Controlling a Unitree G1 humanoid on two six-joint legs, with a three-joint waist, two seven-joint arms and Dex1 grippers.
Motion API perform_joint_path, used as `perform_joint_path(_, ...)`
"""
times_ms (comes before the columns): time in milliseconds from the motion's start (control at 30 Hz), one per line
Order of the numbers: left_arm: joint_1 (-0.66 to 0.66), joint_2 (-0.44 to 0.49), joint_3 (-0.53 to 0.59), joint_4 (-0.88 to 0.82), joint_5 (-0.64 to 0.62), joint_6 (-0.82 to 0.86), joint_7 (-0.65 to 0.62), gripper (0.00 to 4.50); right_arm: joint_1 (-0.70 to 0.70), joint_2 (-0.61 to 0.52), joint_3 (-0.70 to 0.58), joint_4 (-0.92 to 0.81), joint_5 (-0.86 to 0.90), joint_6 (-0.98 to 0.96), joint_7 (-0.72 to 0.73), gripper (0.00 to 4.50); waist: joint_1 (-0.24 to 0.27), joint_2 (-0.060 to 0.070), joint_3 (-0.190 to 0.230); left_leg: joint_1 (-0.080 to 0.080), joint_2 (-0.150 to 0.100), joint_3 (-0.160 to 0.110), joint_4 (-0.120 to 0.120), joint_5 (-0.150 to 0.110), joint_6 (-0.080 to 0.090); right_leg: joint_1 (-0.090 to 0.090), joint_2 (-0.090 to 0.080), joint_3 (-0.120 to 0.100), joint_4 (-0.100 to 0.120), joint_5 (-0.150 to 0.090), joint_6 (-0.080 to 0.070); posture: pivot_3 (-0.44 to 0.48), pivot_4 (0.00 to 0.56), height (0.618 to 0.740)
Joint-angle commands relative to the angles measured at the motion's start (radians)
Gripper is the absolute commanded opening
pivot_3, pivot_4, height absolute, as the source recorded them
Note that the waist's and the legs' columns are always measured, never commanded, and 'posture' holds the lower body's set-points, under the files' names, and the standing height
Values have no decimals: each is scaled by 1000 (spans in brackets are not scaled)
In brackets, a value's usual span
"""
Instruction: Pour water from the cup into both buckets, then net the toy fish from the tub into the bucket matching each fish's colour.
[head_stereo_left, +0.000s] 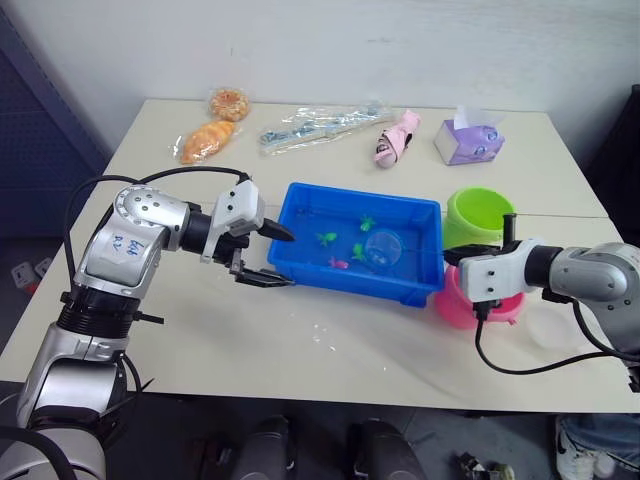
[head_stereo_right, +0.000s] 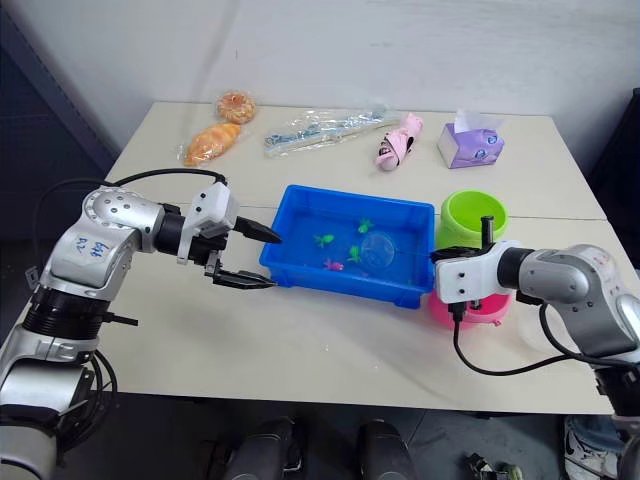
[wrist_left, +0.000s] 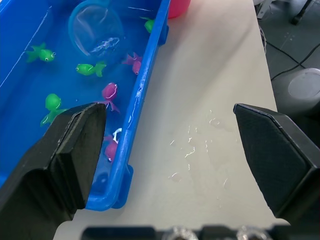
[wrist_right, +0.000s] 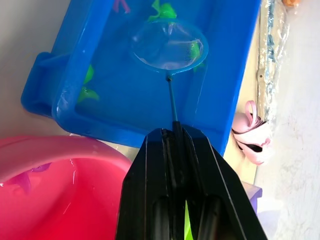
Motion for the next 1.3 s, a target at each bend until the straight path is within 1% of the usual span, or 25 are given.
perform_joint_path(33, 1, 9, 16, -35, -14, -1, 0, 4374, -10, -11, 13, 5, 1, -51, 7, 0, 0, 0, 0, 0, 0, 0, 0, 0, 0, 0, 0, 0, 0, 0, 0, 0, 150, 739)
perform_joint_path(133, 3, 11, 18, -38, -14, 2, 2, 4374, 15, -9, 19, -8, 27, -61, 26, 0, 1, 0, 0, 0, 0, 0, 0, 0, 0, 0, 0, 0, 0, 0, 0, 0, 150, 739)
perform_joint_path(200, 5, 11, 19, -41, -13, 3, 5, 4374, 39, 3, 10, -44, 80, -25, 47, 0, 1, 0, 0, 0, 0, 0, 0, 0, 0, 0, 0, 0, 0, 0, 0, 0, 150, 739)
perform_joint_path(333, 6, 5, 20, -38, -12, -4, 13, 4374, 91, 18, -12, -128, 208, 98, 103, 0, 1, 0, 0, 0, 0, 0, 0, 0, 0, 0, 0, 0, 0, 0, 0, 0, 150, 739)
perform_joint_path(500, 7, -8, 23, -32, -17, -15, 22, 4374, 155, 39, -74, -208, 369, 317, 130, 0, 2, 0, 0, 0, 0, -1, 0, 0, 0, 1, 0, -1, 0, 0, 0, 0, 150, 739)
perform_joint_path(633, 10, -26, 36, -31, -35, -19, 29, 4374, 210, 59, -190, -251, 511, 546, 104, 0, 4, 0, 0, 0, 0, -1, 0, 0, 0, 2, 0, -1, -1, 0, 0, 0, 150, 739)
perform_joint_path(833, -5, -70, 37, -5, -48, -36, 43, 4374, 295, 76, -368, -335, 653, 800, 39, 0, 6, 0, 0, 0, 0, -1, 0, 0, 1, 3, 0, -1, -1, 0, 0, 0, 150, 739)
perform_joint_path(1067, -64, -148, 8, 111, -28, -119, 30, 4374, 353, 96, -588, -458, 851, 1099, -49, 0, 7, 0, 0, 1, 0, -1, 0, 0, 1, 3, 0, -1, -1, 0, 0, 0, 150, 739)
perform_joint_path(1233, -116, -215, 5, 184, -41, -142, 15, 4374, 423, 104, -853, -565, 1034, 1310, -89, 0, 15, 0, 0, 0, 0, -1, -1, 0, 1, 3, 0, -1, -2, 0, 0, 0, 150, 739)
perform_joint_path(1300, -130, -233, 4, 206, -40, -156, 5, 4374, 494, 106, -974, -620, 1064, 1359, -81, 0, 19, 0, 0, 0, 0, -1, -1, 0, 1, 3, 0, -1, -2, 0, 0, 0, 150, 739)
